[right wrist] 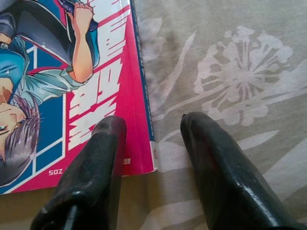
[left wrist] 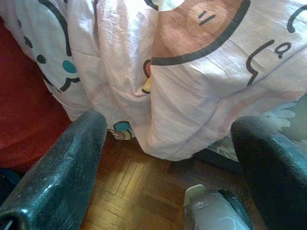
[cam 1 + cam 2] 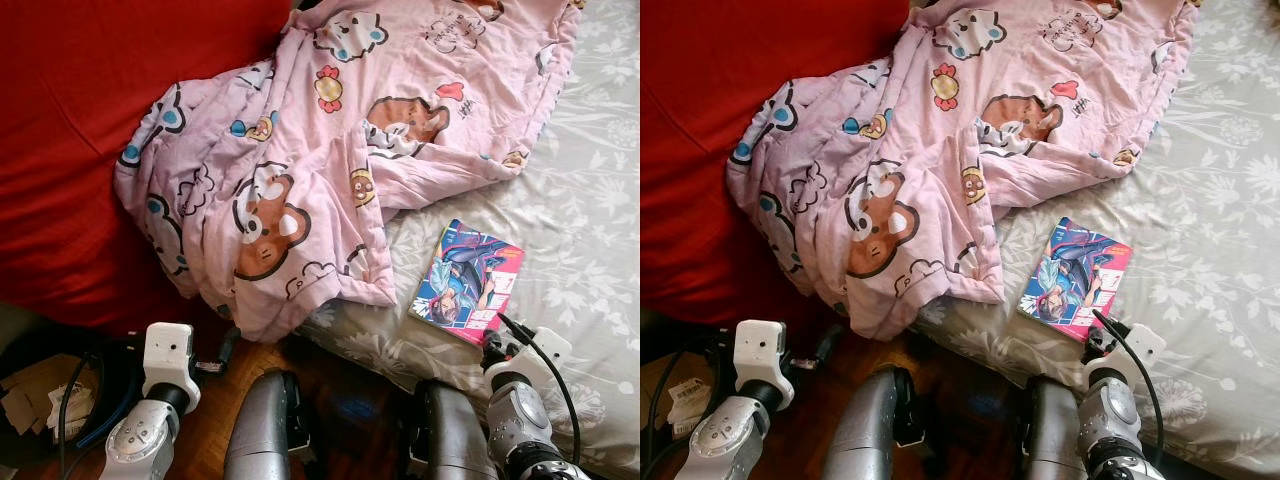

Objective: Clean up the room

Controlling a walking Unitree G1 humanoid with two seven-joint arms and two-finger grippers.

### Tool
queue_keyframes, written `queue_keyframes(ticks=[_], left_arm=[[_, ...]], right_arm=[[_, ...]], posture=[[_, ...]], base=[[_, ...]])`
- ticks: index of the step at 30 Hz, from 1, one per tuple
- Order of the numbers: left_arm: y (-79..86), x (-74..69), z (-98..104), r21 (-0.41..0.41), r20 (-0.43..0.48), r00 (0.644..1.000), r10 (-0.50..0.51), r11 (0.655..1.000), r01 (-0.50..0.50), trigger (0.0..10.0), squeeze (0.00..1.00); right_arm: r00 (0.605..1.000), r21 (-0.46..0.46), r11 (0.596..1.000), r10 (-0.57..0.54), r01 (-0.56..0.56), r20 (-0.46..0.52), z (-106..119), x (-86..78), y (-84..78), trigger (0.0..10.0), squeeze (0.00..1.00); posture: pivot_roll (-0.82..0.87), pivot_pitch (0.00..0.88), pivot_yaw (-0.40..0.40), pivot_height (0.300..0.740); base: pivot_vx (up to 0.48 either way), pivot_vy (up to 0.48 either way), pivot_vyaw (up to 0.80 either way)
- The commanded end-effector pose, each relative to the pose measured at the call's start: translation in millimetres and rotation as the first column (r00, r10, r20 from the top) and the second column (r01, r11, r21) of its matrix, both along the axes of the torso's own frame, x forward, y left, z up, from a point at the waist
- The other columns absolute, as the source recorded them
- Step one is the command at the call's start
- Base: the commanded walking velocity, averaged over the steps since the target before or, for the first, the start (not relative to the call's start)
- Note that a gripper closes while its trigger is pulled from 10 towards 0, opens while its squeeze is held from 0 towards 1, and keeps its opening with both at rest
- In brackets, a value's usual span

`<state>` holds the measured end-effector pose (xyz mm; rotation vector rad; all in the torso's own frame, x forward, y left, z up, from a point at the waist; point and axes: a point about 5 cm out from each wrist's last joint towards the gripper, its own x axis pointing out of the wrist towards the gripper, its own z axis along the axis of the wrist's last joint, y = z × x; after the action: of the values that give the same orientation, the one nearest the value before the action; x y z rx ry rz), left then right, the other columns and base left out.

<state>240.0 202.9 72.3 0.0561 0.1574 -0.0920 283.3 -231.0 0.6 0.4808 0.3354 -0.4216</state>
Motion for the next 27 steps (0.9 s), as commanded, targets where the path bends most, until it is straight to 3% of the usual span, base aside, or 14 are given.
queue_keyframes(ticks=[1,17,25,27], left_arm=[[3.3,-7.0,-8.1,0.015,-0.041,0.999,0.005,1.0,-0.004,10.0,0.0],[6.7,-13.9,-5.2,0.034,-0.045,0.999,0.005,0.999,-0.004,10.0,0.0],[9.1,-27.8,-1.7,0.049,-0.051,0.999,0.009,0.999,-0.007,10.0,0.0],[11.0,-32.7,-1.6,0.055,-0.057,0.998,0.016,0.998,-0.013,10.0,0.0]], right_arm=[[0.999,0.044,0.999,0.001,0.001,-0.046,-12.8,-11.6,3.0,10.0,0.0],[0.999,0.148,0.988,0.046,-0.043,-0.016,-16.8,-12.2,13.8,10.0,0.0],[0.999,0.216,0.976,-0.019,0.008,0.047,-16.2,-14.2,11.1,10.0,0.0],[0.995,0.278,0.96,-0.055,0.028,0.088,-15.7,-14.3,11.7,10.0,0.0]], posture=[[0.09,0.357,0.107,0.626],[0.11,0.38,0.115,0.626],[0.13,0.413,0.126,0.626],[0.14,0.42,0.129,0.626]], base=[[0.0,0.0,0.0],[0.0,0.0,0.0],[0.0,0.0,0.0],[0.0,0.0,0.0]])
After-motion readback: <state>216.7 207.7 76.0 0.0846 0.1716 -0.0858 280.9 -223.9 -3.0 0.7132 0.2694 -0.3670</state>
